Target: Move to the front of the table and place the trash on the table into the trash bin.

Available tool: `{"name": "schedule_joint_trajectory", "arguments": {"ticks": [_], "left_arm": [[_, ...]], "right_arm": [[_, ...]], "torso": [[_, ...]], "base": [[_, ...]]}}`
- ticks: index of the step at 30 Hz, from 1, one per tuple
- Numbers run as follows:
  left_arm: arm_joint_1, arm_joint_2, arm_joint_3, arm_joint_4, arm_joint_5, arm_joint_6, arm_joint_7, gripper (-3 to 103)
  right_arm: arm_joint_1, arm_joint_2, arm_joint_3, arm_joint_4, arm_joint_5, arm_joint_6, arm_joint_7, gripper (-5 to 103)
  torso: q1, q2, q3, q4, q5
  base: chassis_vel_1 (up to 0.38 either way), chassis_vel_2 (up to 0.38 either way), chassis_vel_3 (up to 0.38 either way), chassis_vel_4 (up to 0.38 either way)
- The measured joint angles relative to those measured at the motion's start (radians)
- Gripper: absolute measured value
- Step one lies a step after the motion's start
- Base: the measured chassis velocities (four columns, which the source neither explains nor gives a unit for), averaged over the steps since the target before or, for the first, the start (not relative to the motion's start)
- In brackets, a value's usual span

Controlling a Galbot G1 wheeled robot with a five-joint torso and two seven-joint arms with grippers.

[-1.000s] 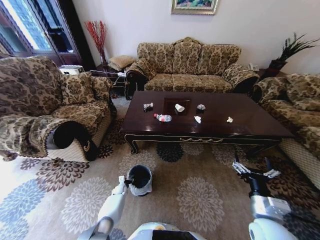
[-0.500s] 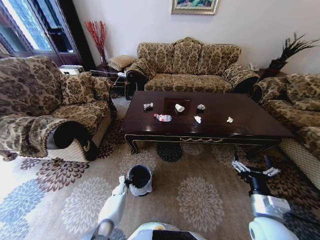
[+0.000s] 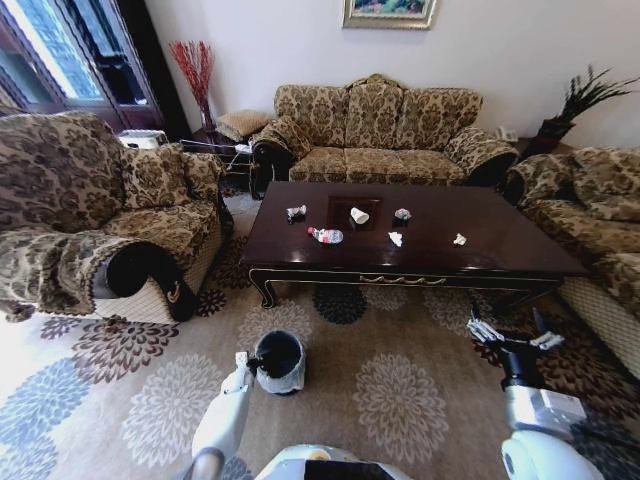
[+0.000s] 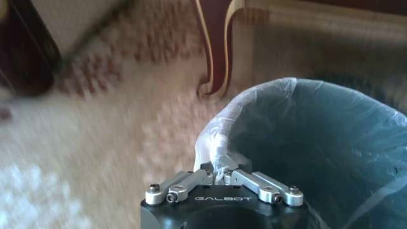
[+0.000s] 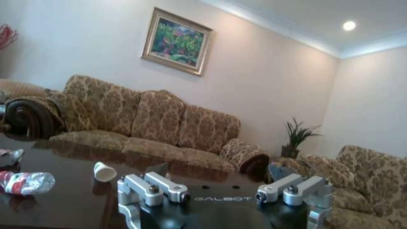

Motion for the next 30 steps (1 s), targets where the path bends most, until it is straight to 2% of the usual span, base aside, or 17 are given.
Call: {"name": "schedule_joint_trajectory", "arguments": {"ticks": [3, 4, 7, 8, 9, 12, 13, 14, 15, 20, 21, 25, 30], "left_arm": [[0.118, 0.018, -0.018, -0.244, -0.002, -0.005, -0.014, 3], [0.118, 0.018, -0.018, -0.244, -0.002, -0.005, -0.014, 3], [0.225, 0.04, -0.043, -0.474, 0.024, -0.036, -0.027, 3], [0.225, 0.04, -0.043, -0.474, 0.024, -0.036, -0.027, 3], [0.253, 0.048, -0.054, -0.536, 0.022, -0.035, -0.026, 3], [0.356, 0.063, -0.113, -0.776, -0.014, -0.014, -0.005, 3], [0.356, 0.063, -0.113, -0.776, -0.014, -0.014, -0.005, 3], [0.402, 0.065, -0.14, -0.876, -0.035, -0.011, 0.007, 3], [0.402, 0.065, -0.14, -0.876, -0.035, -0.011, 0.007, 3], [0.554, 0.046, -0.191, -1.139, -0.105, 0.002, 0.024, 3], [0.554, 0.046, -0.191, -1.139, -0.105, 0.002, 0.024, 3], [0.587, 0.016, -0.177, -1.263, -0.109, 0.021, 0.009, 3], [0.556, 0.007, -0.171, -1.305, -0.094, 0.049, -0.008, 3]], "right_arm": [[0.014, -0.014, -0.001, 0.016, 0.02, -0.055, 0.0, 100], [0.014, -0.014, -0.001, 0.016, 0.02, -0.055, 0.0, 100], [0.042, -0.031, -0.018, 0.032, 0.054, -0.11, -0.002, 100], [0.042, -0.031, -0.018, 0.032, 0.054, -0.11, -0.002, 100], [0.051, -0.033, -0.024, 0.032, 0.058, -0.12, -0.001, 100], [0.087, -0.039, -0.043, 0.032, 0.057, -0.147, -0.003, 100], [0.087, -0.039, -0.043, 0.032, 0.057, -0.147, -0.003, 100], [0.099, -0.043, -0.054, 0.037, 0.055, -0.162, -0.006, 100], [0.099, -0.043, -0.054, 0.037, 0.055, -0.162, -0.006, 100], [0.126, -0.057, -0.097, 0.063, 0.061, -0.199, -0.033, 100], [0.126, -0.057, -0.097, 0.063, 0.061, -0.199, -0.033, 100], [0.146, -0.062, -0.123, 0.07, 0.081, -0.22, -0.071, 100], [0.159, -0.053, -0.132, 0.061, 0.086, -0.221, -0.09, 100]], "torso": [[0.0, 0.0, 0.0, 0.0, 0.0001], [0.0, 0.0, 0.0, 0.0, 0.0001], [0.0, 0.0, 0.0, 0.0, -0.0001], [0.0, 0.0, 0.0, 0.0, -0.0001], [0.0, 0.0, 0.0, 0.0, 0.0002], [0.0, 0.0, 0.0, 0.0, 0.0002], [0.0, 0.0, 0.0, 0.0, 0.0002], [0.0, 0.0, 0.0, -0.0001, 0.0003], [0.0, 0.0, 0.0, -0.0001, 0.0003], [0.0, 0.0, 0.0, 0.0001, 0.0], [0.0, 0.0, 0.0, 0.0001, 0.0], [0.0, 0.0, 0.0, -0.0002, 0.0002], [0.0, 0.0, 0.0, -0.0003, 0.0001]], "base": [[0.0, 0.0, 0.0, 0.0], [0.0, 0.0, 0.0, 0.0], [0.0, 0.0, 0.0, 0.0], [0.0, 0.0, 0.0, 0.0], [0.0, 0.0, 0.0, 0.0], [0.0, 0.0, 0.0, 0.0], [0.0, 0.0, 0.0, 0.0], [0.0, 0.0, 0.0, 0.0], [0.0, 0.0, 0.0, 0.0], [0.0, 0.0, 0.0, 0.0], [0.0, 0.0, 0.0, 0.0], [0.0, 0.0, 0.0, 0.0], [0.0, 0.0, 0.0, 0.0]]}}
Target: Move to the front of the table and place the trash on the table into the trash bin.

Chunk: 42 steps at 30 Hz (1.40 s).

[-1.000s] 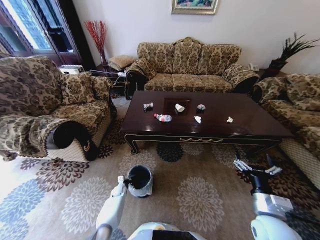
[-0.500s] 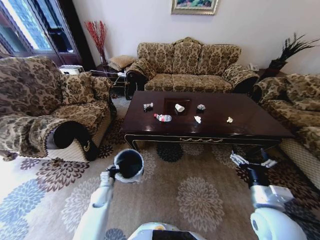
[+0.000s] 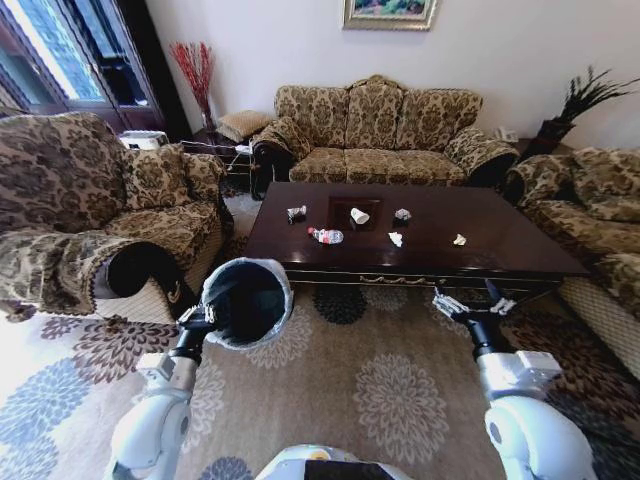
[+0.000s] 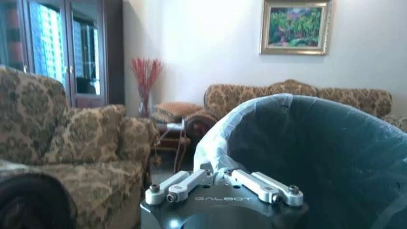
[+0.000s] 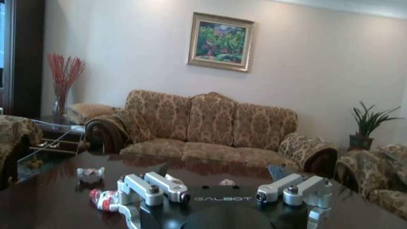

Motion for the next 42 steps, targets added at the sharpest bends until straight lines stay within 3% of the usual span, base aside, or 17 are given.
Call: {"name": "schedule_joint_trajectory", "arguments": {"ticks": [15, 31, 42], "left_arm": [[-0.029, -0.009, 0.012, 0.015, 0.046, -0.009, -0.021, 3], [-0.062, -0.011, 0.026, 0.041, 0.09, -0.012, -0.007, 3], [-0.061, -0.012, 0.027, 0.042, 0.09, -0.012, -0.005, 3]], "right_arm": [[0.011, 0.005, -0.003, -0.027, -0.014, 0.008, -0.008, 100], [0.001, 0.014, 0.007, -0.04, -0.017, 0.027, -0.003, 100], [0.0, 0.014, 0.008, -0.04, -0.018, 0.026, -0.002, 100]], "torso": [[0.0, 0.0, 0.0, 0.0003, 0.0], [-0.003, -0.007, -0.003, 0.0001, -0.0002], [-0.006, -0.009, -0.004, 0.0002, 0.0]], "base": [[-0.074, 0.07, 0.071, -0.076], [-0.245, 0.291, 0.283, -0.244], [-0.071, 0.212, 0.235, -0.057]]}}
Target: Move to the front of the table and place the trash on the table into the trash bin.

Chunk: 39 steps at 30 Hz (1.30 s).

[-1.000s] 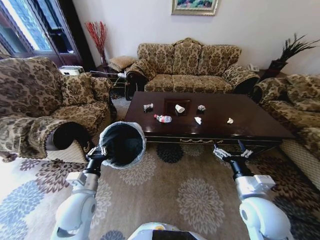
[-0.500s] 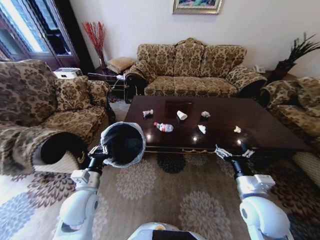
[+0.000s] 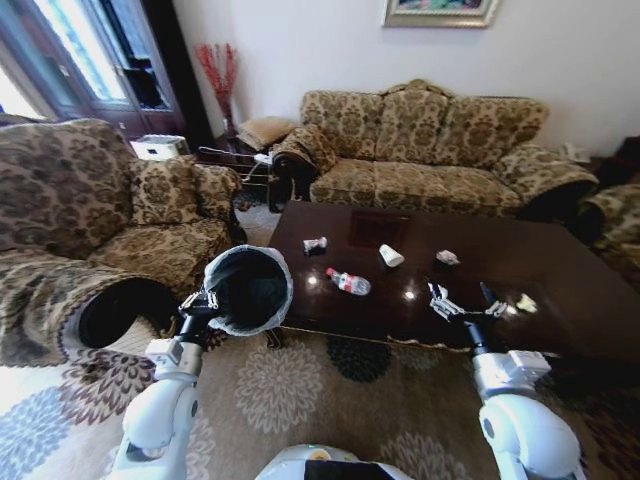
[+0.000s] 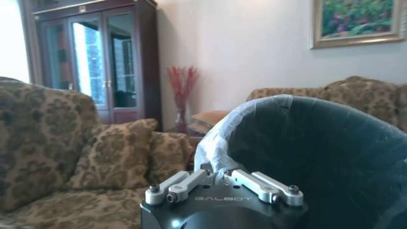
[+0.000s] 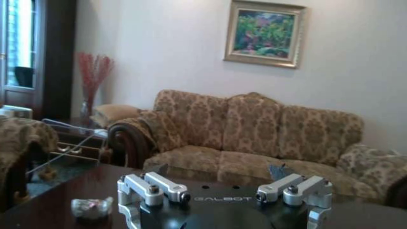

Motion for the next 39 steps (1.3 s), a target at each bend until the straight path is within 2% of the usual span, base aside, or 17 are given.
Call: {"name": "schedule_joint_trajectory", "arguments": {"ticks": [9, 15, 39], "left_arm": [[0.0, 0.0, -0.001, 0.001, 0.0, 0.0, -0.001, 3], [0.0, 0.0, 0.0, 0.001, 0.0, 0.0, 0.0, 3], [0.0, 0.0, 0.0, 0.001, -0.001, 0.001, 0.0, 3]], "right_arm": [[0.001, 0.0, 0.0, 0.0, 0.0, 0.0, 0.0, 100], [0.0, 0.0, 0.0, 0.001, 0.0, -0.001, 0.001, 100], [0.0, 0.0, 0.0, 0.001, 0.0, -0.001, 0.001, 100]], "torso": [[0.002, 0.0, 0.001, 0.0003, -0.0001], [0.0, 0.0, 0.0, -0.0005, 0.0001], [0.001, 0.0, 0.001, -0.0001, 0.0]], "base": [[-0.034, 0.193, 0.178, -0.027], [0.0, 0.0, 0.0, 0.0], [0.0, 0.0, 0.0, 0.0]]}}
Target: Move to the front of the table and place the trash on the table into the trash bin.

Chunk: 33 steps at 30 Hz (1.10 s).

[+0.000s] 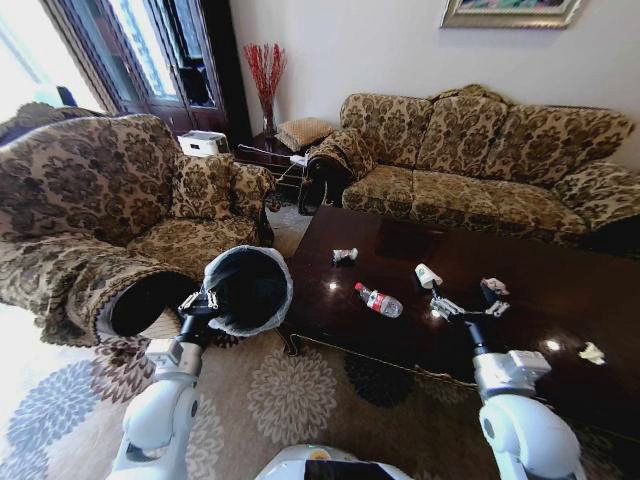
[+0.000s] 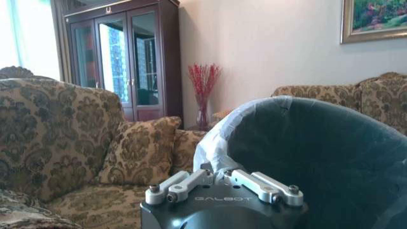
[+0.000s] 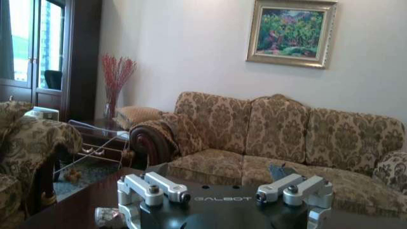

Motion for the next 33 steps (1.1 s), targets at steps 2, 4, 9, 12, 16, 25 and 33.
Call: {"name": "schedule_joint_trajectory", "arguments": {"ticks": [2, 4, 9, 12, 16, 25, 33], "left_arm": [[0.0, 0.0, 0.0, 0.0, 0.0, 0.0, 0.0, 3], [0.0, 0.0, 0.0, 0.0, 0.0, 0.0, 0.0, 3], [0.0, 0.0, 0.0, 0.0, 0.0, 0.0, 0.0, 3], [0.0, 0.0, 0.0, 0.0, 0.0, 0.0, 0.0, 3], [-0.013, 0.012, 0.004, 0.018, -0.013, -0.024, 0.003, 3], [-0.087, 0.068, 0.027, 0.113, -0.097, -0.142, 0.035, 3], [-0.105, 0.073, 0.024, 0.133, -0.097, -0.137, 0.028, 3]], "right_arm": [[0.0, 0.0, 0.0, 0.0, 0.0, 0.0, 0.0, 100], [0.0, 0.0, 0.0, 0.0, 0.0, 0.0, 0.0, 100], [0.0, 0.0, 0.0, 0.0, 0.0, 0.0, 0.0, 100], [0.0, 0.0, 0.0, 0.0, 0.0, 0.0, 0.0, 100], [0.017, -0.012, -0.004, 0.004, 0.048, -0.019, 0.006, 100], [0.054, -0.034, -0.023, -0.022, 0.106, -0.065, 0.0, 100], [0.155, -0.104, -0.103, -0.261, 0.128, -0.029, -0.009, 100]], "torso": [[0.0, 0.0, 0.0, 0.0001, -0.0001], [0.0, 0.0, 0.0, 0.0001, -0.0001], [0.0, 0.0, 0.0, 0.0, 0.0], [0.0, 0.0, 0.0, 0.0, 0.0], [0.0, 0.0, 0.0, 0.0002, 0.0], [0.0, 0.0, 0.0, -0.0001, 0.0], [0.0, 0.0, 0.0, 0.0001, 0.0001]], "base": [[0.0, 0.0, 0.0, 0.0], [0.0, 0.0, 0.0, 0.0], [0.0, 0.0, 0.0, 0.0], [0.0, 0.0, 0.0, 0.0], [0.0, 0.0, 0.0, 0.0], [0.0, 0.0, 0.0, 0.0], [0.0, 0.0, 0.0, 0.0]]}}
